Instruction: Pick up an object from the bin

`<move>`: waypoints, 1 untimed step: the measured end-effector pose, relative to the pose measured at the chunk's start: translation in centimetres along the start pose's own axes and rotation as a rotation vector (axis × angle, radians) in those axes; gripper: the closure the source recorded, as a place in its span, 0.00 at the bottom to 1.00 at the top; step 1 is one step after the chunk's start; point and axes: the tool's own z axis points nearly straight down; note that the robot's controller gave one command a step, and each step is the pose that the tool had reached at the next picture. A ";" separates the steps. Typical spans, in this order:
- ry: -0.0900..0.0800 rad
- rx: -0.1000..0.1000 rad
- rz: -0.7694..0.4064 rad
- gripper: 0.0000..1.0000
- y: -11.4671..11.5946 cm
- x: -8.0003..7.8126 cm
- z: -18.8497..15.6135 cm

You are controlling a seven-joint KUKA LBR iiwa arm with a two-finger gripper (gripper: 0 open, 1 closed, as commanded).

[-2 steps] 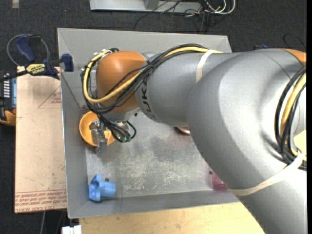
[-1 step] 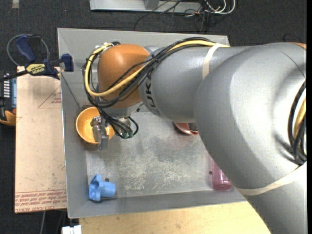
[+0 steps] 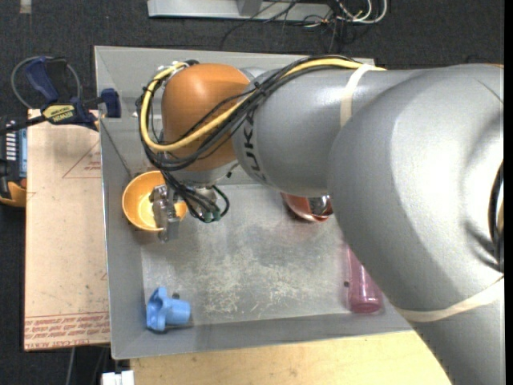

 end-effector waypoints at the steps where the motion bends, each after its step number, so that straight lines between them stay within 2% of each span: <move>1: 0.001 0.000 0.000 1.00 0.0 0.0 -1.6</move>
Offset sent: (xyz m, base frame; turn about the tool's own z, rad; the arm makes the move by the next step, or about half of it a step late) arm -0.0006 -0.0001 0.0202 0.0002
